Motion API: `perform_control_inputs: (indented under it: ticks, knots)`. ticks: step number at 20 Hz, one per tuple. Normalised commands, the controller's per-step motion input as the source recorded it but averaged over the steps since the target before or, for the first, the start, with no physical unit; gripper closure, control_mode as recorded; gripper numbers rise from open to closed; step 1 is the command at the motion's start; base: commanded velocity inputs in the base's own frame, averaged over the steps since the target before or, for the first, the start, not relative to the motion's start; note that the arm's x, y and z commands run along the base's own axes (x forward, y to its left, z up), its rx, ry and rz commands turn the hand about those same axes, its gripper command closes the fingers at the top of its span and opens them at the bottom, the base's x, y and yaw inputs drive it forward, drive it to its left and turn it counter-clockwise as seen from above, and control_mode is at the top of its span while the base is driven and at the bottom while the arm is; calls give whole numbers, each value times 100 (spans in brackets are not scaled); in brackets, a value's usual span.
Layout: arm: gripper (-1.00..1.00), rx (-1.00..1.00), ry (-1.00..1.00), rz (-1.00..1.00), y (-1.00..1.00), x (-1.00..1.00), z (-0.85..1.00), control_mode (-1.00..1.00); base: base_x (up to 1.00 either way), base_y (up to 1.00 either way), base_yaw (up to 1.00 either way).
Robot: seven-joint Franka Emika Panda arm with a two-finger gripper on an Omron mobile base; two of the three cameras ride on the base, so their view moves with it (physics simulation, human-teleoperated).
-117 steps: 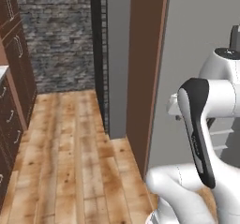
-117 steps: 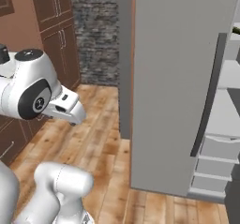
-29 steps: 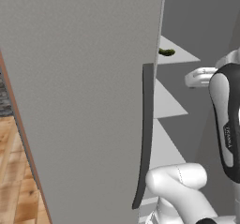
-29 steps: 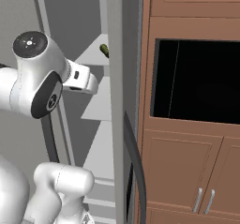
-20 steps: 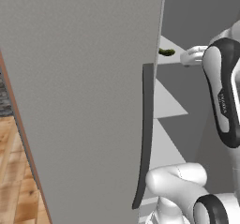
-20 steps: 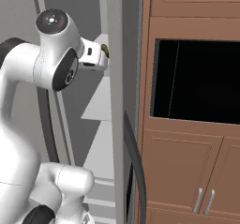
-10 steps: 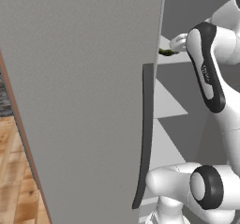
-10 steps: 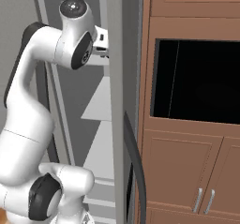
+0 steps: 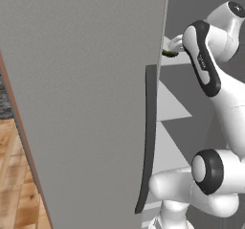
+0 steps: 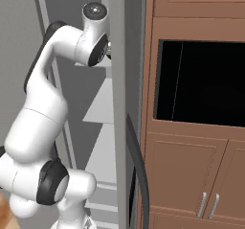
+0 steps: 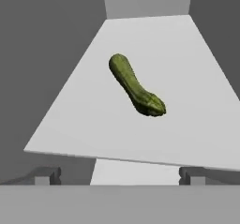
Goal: Take the squash and avocado out of the freezer and place them in the tupperware container on the counter. Then put the tupperware containing the vegetables back in the freezer.
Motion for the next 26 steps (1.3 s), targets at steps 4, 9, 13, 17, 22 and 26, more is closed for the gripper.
perform_control_inputs:
  ticks: [4, 9, 13, 17, 22, 26]
  knots:
    - [-100, 0, 0, 7, -2, 65, -11, -100, 0, 0, 0]
    - [-100, 0, 0, 6, 0, 63, -8, -100, 0, 0, 0]
    - [-100, 0, 0, 4, 0, 54, -14, -100, 0, 0, 0]
    - [-100, 0, 0, 2, -4, 43, -18, -100, 0, 0, 0]
    - [-100, 0, 2, 1, -7, 43, -19, -100, 0, 0, 0]
    - [-100, 0, 3, 0, -2, 10, -31, -100, 0, 0, 0]
